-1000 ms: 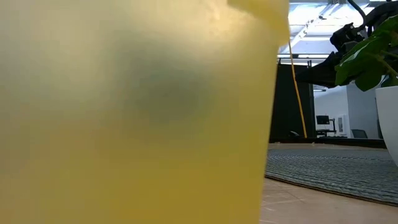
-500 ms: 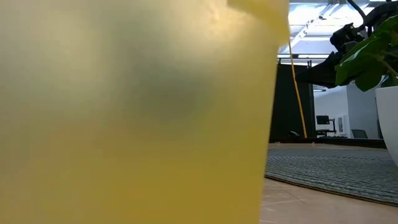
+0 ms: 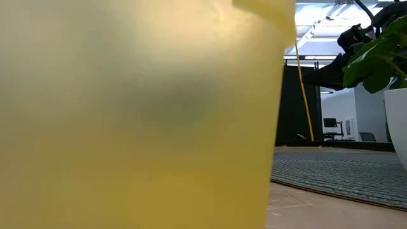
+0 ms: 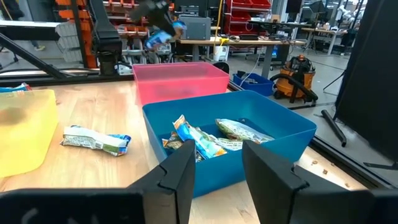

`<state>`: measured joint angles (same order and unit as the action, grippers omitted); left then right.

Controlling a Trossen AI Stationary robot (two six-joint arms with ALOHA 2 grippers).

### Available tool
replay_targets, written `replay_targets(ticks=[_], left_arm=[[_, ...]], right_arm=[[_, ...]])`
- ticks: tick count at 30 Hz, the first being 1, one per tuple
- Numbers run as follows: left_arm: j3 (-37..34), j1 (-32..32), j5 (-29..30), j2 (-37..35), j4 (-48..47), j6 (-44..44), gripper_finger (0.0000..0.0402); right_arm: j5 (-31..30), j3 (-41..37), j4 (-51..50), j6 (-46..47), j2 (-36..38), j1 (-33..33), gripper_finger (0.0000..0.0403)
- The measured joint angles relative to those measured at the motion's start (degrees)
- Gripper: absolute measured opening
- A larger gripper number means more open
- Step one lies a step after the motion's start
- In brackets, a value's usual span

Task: Pick and place Granola Bars by type
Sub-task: Put the left blue granola bar into the red bin, then put the blue granola bar into the red bin

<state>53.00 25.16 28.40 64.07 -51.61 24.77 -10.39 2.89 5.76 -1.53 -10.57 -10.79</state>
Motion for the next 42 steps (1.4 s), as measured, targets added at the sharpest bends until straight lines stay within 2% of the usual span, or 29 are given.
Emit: replay_targets(ticks=[2, 6, 8, 13, 19, 23, 25, 27, 31, 34, 37, 42], left_arm=[[-3.7, 4.9, -3.1, 0.0, 3.5, -0.8, 0.0012], [-12.5, 12.8, -14.3, 1.2, 14.2, -4.9, 0.0012], [-15.9, 16.0, -17.8, 1.7, 17.9, -5.4, 0.0019], [-19.4, 19.8, -20.9, 2.3, 19.9, -6.3, 0.0074], [-18.3, 18.5, -21.7, 2.3, 19.7, -10.2, 0.014], [-15.6, 13.9, -30.7, 0.7, 21.3, -12.0, 0.0174], [-14.0, 9.5, -35.0, -0.1, 23.5, -12.1, 0.0181], [-12.2, 3.7, -35.9, -0.5, 24.7, -10.1, 0.0182], [-8.5, -10.5, -32.1, 1.4, 24.9, -9.7, 0.0183], [-6.3, -20.4, -24.6, 4.5, 24.9, -8.7, 0.0183], [-4.2, -26.7, -17.7, 9.1, 28.0, -3.5, 0.0184], [-1.6, -28.7, -22.1, 18.3, 32.1, 4.7, 0.0184]], right_arm=[[0.0, 0.0, 0.0, 0.0, 0.0, 0.0, 0.0125], [0.0, 0.0, 0.0, 0.0, 0.0, 0.0, 0.0126], [0.0, 0.0, 0.0, 0.0, 0.0, 0.0, 0.0125], [0.0, 0.0, 0.0, 0.0, 0.0, 0.0, 0.0124], [0.0, 0.0, 0.0, 0.0, 0.0, 0.0, 0.0125], [0.0, 0.0, 0.0, 0.0, 0.0, 0.0, 0.0125], [0.0, 0.0, 0.0, 0.0, 0.0, 0.0, 0.0125], [0.0, 0.0, 0.0, 0.0, 0.0, 0.0, 0.0125], [0.0, 0.0, 0.0, 0.0, 0.0, 0.0, 0.0125], [0.0, 0.0, 0.0, 0.0, 0.0, 0.0, 0.0124], [0.0, 0.0, 0.0, 0.0, 0.0, 0.0, 0.0124], [0.0, 0.0, 0.0, 0.0, 0.0, 0.0, 0.0125]])
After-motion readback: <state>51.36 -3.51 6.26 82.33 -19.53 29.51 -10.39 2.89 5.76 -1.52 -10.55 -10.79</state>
